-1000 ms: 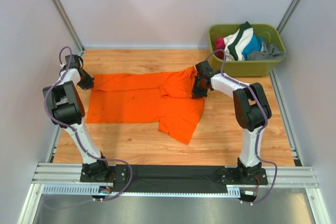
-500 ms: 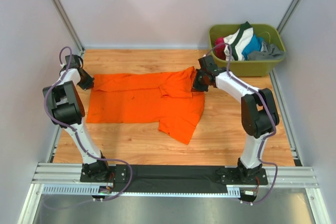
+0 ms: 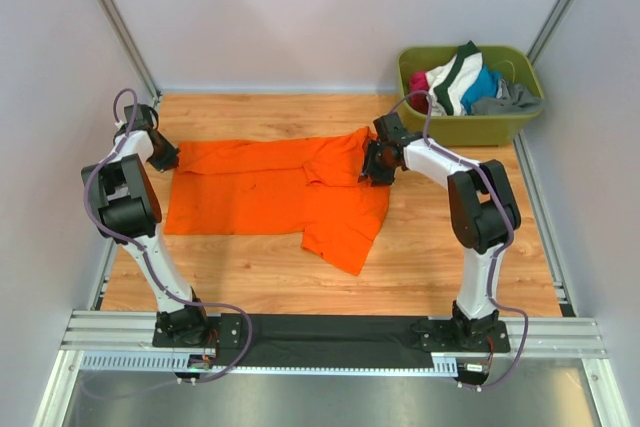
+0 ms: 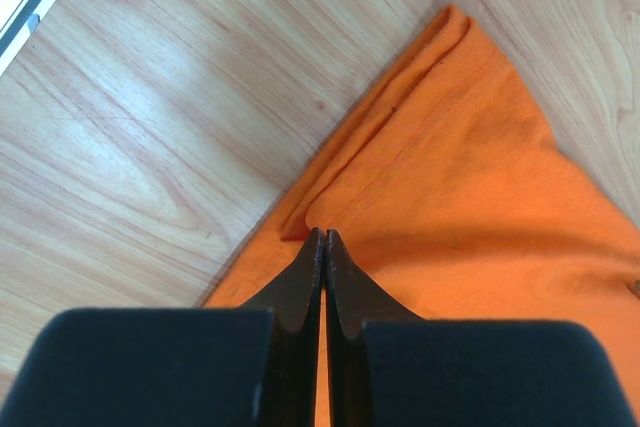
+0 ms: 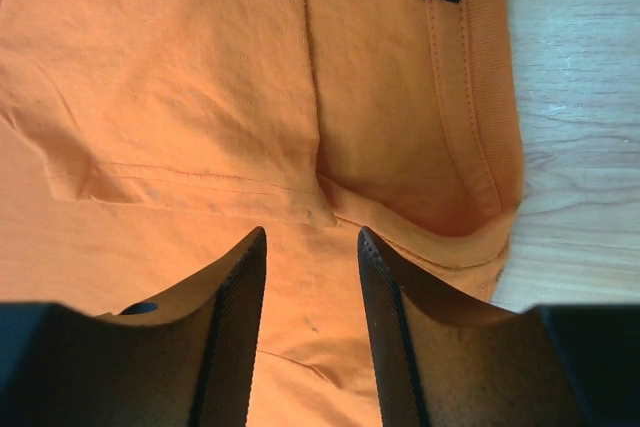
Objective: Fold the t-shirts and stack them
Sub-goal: Fold the tshirt
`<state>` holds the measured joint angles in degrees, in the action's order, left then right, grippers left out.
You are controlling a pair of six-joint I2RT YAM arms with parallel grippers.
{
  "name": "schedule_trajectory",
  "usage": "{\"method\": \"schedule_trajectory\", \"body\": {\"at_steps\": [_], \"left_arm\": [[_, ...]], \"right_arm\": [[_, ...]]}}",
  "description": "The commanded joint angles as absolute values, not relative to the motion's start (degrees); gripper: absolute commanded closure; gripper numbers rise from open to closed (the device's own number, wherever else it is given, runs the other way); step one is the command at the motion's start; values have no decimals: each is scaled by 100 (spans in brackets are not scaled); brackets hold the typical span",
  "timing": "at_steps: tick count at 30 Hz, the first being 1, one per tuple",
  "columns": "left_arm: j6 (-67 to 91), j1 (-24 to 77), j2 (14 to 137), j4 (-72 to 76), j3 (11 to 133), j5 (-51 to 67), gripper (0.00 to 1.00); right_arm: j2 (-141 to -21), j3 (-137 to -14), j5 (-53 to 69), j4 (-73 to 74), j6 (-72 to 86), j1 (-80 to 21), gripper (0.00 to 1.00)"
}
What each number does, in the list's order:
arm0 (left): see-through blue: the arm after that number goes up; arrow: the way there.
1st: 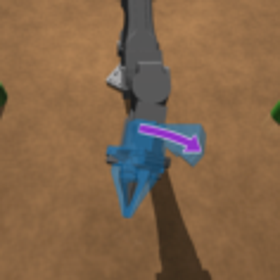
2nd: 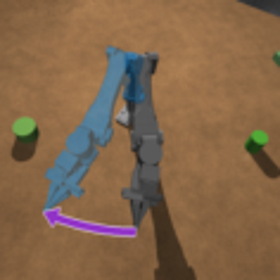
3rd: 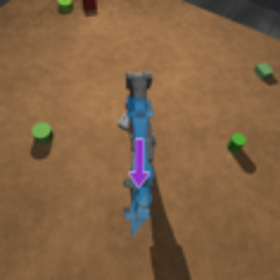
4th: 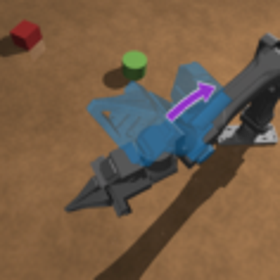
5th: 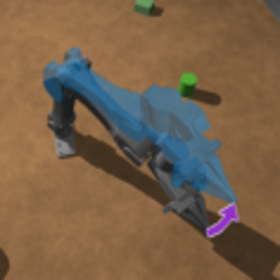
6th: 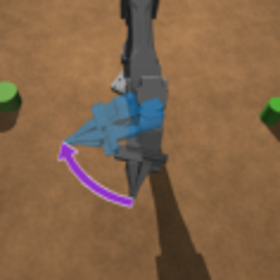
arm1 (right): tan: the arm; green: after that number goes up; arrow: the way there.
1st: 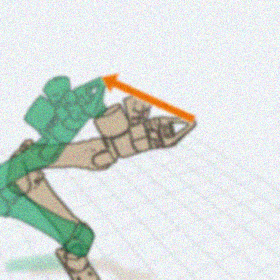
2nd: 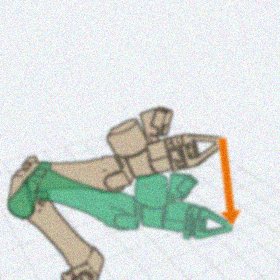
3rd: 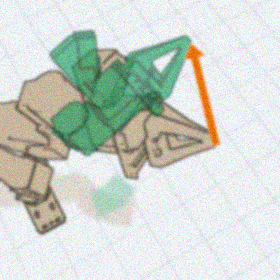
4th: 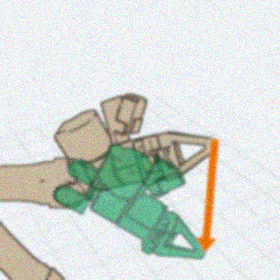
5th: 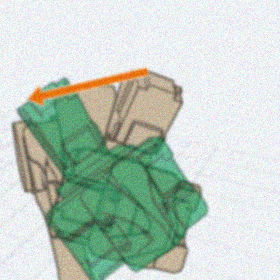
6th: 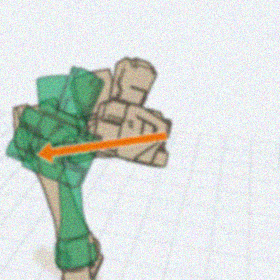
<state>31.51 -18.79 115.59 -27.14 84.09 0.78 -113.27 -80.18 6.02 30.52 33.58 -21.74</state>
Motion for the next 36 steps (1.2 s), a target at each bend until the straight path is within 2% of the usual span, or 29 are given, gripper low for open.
{"method": "schedule_trajectory", "body": {"at_steps": [1,6,12,15,16,21,22,36], "left_arm": [[3032,-1916,11136,-2584,8552,26,100],[3023,-1907,11136,-2584,8543,26,100],[3006,-1907,11109,-2593,8552,17,100],[3006,-1907,11101,-2602,8534,18,100],[3006,-1916,11092,-2602,8525,18,100],[2997,-1907,11083,-2593,8517,9,100],[3006,-1907,11083,-2593,8517,9,100],[2979,-1907,10925,-2558,8455,9,100]], "right_arm": [[-11399,-8068,633,2795,3331,-2215,57],[-11557,-8095,738,2769,3340,-2215,64],[-11602,-8077,747,2751,3349,-2215,65],[-11610,-8095,747,2733,3349,-2215,72],[-11584,-8077,747,2725,3366,-2215,79],[-11549,-8130,677,2689,3358,-2206,94],[-11540,-8147,668,2716,3357,-2215,100],[-10302,-7664,1072,2681,3867,-2232,100]]}}
